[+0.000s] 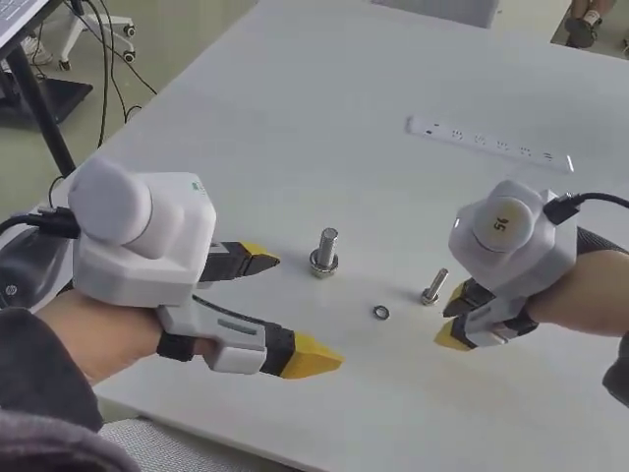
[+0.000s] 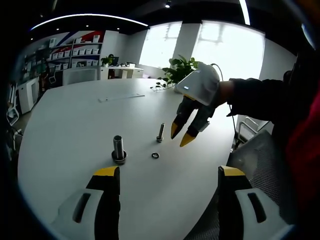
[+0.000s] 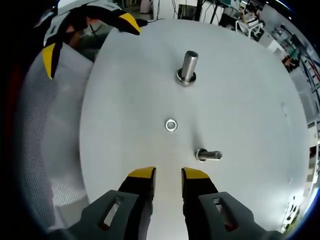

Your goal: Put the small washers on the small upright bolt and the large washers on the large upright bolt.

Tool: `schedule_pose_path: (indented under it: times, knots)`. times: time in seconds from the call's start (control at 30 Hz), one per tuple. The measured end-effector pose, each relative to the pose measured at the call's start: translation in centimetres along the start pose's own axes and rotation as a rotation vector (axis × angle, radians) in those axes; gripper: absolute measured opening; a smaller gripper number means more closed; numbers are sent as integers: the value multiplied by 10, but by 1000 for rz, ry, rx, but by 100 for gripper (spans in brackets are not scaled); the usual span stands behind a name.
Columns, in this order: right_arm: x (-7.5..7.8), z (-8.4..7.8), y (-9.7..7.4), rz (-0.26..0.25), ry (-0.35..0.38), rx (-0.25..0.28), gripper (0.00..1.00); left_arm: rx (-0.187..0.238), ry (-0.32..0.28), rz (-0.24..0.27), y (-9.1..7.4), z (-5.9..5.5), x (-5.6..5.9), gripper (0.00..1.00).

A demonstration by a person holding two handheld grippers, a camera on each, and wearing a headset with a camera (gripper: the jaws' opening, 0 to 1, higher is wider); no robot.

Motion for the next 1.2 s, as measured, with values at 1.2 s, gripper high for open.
schedule_pose_path:
  times: [1.2]
  knots:
    - [7, 56, 23, -11, -123, -19, 21, 5, -6, 6, -2, -2, -1, 79]
Point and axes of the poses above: the centre of the closed fingertips' face, and the gripper's own axes: y roughly forward along the fingers, x roughly to its right, z roughly out of its top, the point moved 3 cm from there along -y, roughly backward along the fingers, and after that the axes turned 10 degrees about -x, right-handed, at the moved point
